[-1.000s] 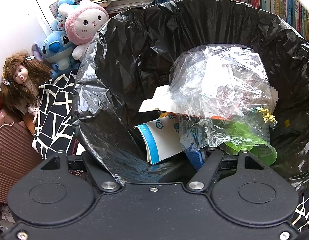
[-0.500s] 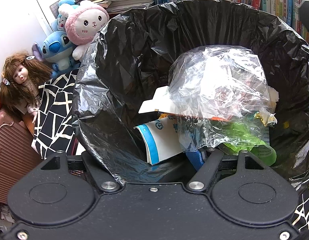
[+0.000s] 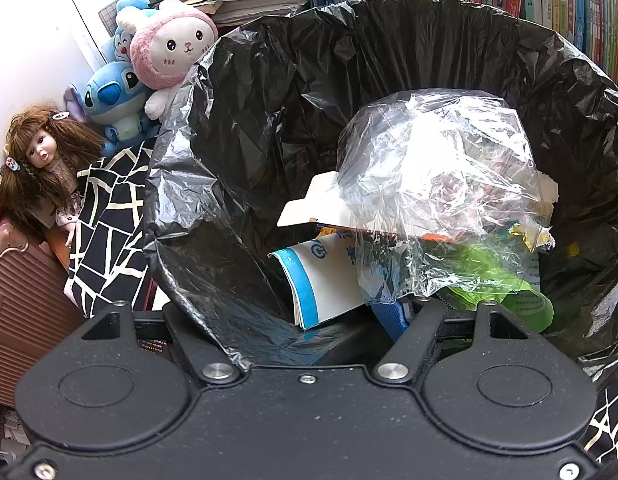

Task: Collect trash
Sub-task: 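Move the right tool back and grasp the gold wrapper on the mat, then carry the gold wrapper over the black bag and open the right tool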

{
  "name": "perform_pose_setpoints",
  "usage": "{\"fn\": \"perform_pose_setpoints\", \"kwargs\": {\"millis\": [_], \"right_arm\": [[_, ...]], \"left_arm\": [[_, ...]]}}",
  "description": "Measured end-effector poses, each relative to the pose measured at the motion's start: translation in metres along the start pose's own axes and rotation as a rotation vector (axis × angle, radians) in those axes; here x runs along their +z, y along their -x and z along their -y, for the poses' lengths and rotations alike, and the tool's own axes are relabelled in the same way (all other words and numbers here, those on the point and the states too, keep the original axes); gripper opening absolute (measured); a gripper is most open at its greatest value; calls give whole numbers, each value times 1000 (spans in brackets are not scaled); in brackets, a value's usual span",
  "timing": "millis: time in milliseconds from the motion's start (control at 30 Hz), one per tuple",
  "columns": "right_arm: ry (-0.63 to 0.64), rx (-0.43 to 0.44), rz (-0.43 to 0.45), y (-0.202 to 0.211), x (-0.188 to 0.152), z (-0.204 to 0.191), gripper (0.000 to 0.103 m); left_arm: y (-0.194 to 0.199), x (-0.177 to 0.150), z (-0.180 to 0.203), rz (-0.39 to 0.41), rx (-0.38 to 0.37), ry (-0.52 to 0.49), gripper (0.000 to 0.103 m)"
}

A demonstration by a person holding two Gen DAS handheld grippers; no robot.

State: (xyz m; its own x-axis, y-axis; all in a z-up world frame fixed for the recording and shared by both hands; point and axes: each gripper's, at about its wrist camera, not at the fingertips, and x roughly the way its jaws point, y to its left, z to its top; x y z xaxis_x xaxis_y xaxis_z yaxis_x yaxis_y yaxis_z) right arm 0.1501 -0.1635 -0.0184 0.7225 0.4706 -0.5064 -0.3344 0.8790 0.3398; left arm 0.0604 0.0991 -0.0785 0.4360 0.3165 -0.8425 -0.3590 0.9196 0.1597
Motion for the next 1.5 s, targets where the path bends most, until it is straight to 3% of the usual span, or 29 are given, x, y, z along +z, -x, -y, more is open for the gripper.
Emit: {"fn": "perform_pose_setpoints", "kwargs": {"millis": [200, 467, 700, 900, 1000, 1067, 1100, 1167, 1300, 1500], "right_arm": [[-22, -164, -17, -18, -16, 45, 85], [-23, -344, -187, -65, -71, 94, 85], [25, -391, -295, -102, -111, 102, 85], [82, -403, -327, -140, -113, 105, 85], [33, -411, -362, -162, -110, 114, 78], [23, -426, -385, -173, -110, 117, 59], [42, -427, -381, -175, -109, 115, 55], [67, -409, -392, -175, -108, 112, 30], [75, -342, -375, -160, -102, 104, 28], [46, -267, -256, -112, -74, 88, 28]], "left_arm": [[0, 0, 0, -1, 0, -1, 71], [-2, 1, 0, -7, -1, -9, 71], [-2, 2, 1, -13, 2, -15, 71], [-2, 3, 1, -14, 3, -14, 71], [-3, 3, 2, -14, 5, -14, 71], [-3, 3, 1, -12, 4, -12, 71], [-3, 3, 1, -11, 4, -11, 71], [-2, 3, 1, -11, 5, -10, 71], [-2, 4, 1, -12, 9, -3, 71], [-2, 4, 1, -11, 7, -3, 71]]}}
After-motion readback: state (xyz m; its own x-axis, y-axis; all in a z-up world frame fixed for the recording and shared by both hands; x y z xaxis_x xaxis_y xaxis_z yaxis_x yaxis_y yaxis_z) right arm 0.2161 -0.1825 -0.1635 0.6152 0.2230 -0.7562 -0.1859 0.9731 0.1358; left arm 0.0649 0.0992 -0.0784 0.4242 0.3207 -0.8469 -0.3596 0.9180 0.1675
